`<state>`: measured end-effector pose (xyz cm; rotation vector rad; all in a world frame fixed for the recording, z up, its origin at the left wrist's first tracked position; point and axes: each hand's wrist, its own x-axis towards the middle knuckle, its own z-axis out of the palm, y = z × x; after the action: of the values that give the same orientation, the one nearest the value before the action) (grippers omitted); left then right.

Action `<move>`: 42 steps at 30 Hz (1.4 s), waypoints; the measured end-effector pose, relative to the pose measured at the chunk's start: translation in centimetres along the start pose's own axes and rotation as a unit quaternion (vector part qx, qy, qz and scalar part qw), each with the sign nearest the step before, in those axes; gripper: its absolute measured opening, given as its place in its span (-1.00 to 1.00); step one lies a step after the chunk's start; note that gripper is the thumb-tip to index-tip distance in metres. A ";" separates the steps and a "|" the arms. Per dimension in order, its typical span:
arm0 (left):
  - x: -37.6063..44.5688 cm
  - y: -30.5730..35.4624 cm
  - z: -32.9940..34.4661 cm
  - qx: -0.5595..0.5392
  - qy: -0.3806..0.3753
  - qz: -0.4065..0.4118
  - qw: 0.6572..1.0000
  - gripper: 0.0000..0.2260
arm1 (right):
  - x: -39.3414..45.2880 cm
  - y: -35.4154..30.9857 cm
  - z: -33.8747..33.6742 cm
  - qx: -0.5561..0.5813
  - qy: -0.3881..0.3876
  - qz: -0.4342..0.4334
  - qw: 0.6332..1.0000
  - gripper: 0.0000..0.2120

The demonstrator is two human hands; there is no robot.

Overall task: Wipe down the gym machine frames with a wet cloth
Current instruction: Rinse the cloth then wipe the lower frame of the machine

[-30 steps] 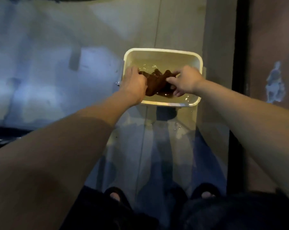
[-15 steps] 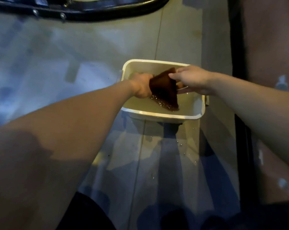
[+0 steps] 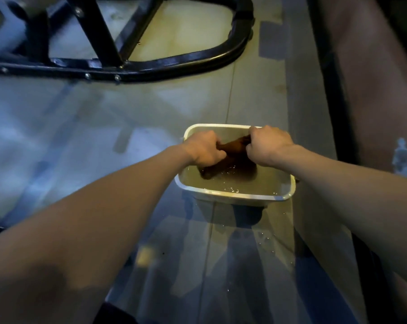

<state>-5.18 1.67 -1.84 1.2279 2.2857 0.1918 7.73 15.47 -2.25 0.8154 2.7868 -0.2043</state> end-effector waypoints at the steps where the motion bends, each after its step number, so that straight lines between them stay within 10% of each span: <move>1: 0.1 -0.1 -0.2 -0.003 -0.027 -0.004 1.000 -0.87 | 0.3 0.1 -0.2 -0.003 -0.013 0.001 1.000 -0.86; 8: -0.9 -0.5 2.4 0.160 -0.174 -0.021 0.971 -0.76 | -0.4 -0.4 4.3 -0.121 -0.155 -0.119 0.973 -0.84; 16: -0.3 -1.5 4.8 0.104 -0.160 -0.005 0.982 -0.87 | 1.5 1.1 3.0 0.113 -0.163 -0.046 0.979 -0.78; 28: -1.0 -2.8 0.0 -0.092 0.151 -0.003 0.984 -0.91 | 1.8 3.4 -1.1 0.452 -0.049 0.010 0.890 -0.80; 35: -0.5 -2.9 1.2 0.024 0.107 0.049 0.993 -0.93 | 1.1 2.1 0.3 0.125 -0.066 -0.041 0.989 -0.87; 42: 0.4 -0.9 4.0 0.276 -0.050 0.067 0.957 -0.80 | 0.4 0.5 2.8 -0.054 -0.128 -0.093 0.986 -0.87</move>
<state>-3.93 1.00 -5.68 1.6204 2.2374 -0.4857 8.15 15.60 -5.05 0.4667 2.6012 -0.1743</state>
